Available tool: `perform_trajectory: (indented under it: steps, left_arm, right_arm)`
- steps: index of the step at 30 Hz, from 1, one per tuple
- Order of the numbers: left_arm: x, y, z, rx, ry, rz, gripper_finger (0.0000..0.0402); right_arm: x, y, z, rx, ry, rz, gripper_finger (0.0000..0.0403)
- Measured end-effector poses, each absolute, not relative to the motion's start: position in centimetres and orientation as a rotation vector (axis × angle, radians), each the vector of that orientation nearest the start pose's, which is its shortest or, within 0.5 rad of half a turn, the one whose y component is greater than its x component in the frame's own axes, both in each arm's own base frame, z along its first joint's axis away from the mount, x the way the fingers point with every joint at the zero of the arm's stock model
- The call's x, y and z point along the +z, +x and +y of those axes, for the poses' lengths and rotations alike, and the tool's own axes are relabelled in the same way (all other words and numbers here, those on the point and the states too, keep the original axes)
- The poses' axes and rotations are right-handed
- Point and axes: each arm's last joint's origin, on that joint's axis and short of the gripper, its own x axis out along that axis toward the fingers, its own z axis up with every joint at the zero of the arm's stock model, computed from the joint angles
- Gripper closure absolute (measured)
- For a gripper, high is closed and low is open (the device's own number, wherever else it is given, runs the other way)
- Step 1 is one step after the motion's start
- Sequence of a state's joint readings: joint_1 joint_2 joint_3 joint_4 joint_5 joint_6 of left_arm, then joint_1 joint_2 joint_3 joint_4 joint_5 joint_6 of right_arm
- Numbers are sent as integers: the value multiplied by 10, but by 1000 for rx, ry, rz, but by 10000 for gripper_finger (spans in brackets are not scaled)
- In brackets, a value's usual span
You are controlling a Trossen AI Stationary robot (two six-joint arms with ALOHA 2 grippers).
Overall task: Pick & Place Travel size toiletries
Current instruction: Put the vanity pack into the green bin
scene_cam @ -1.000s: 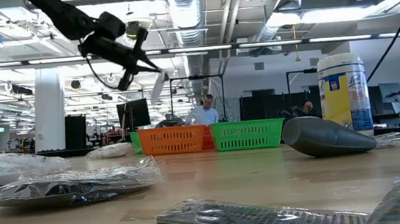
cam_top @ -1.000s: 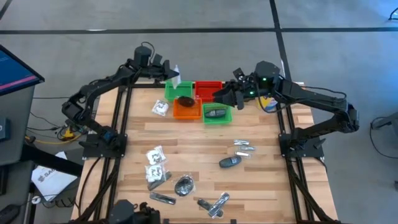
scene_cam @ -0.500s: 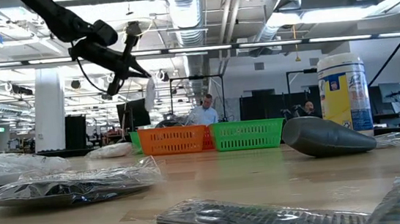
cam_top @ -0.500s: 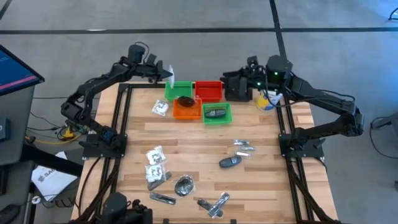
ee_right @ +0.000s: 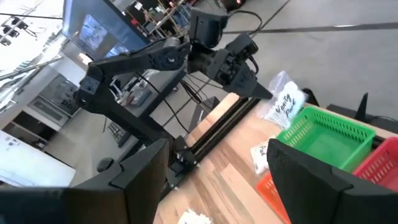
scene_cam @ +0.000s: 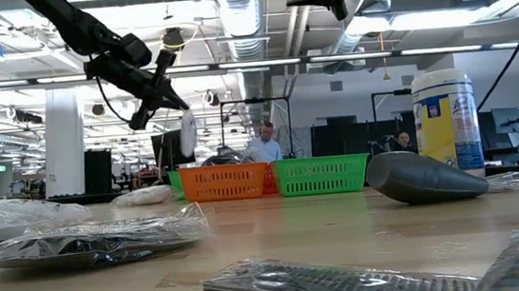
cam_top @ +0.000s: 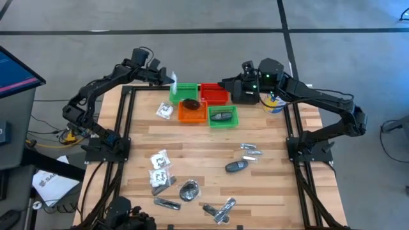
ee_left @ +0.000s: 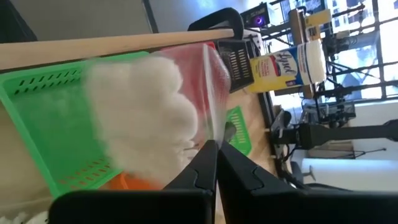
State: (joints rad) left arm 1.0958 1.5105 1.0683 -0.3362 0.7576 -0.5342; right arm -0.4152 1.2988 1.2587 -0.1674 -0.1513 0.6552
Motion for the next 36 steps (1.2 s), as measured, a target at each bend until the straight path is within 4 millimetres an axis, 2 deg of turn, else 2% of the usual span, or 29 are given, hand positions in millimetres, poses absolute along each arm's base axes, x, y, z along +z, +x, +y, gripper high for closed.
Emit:
perform_trajectory:
  steps: [5, 18, 36]
  left_arm:
    - [250, 162, 272, 459, -1146, 398, 401]
    - [222, 168, 280, 458, -1189, 474, 401]
    - [218, 164, 282, 526, -1155, 509, 401]
  right_arm:
    - [391, 268, -113, -311, 698, 83, 138]
    - [392, 267, -113, -304, 690, 75, 138]
    - [392, 267, -113, -304, 687, 76, 138]
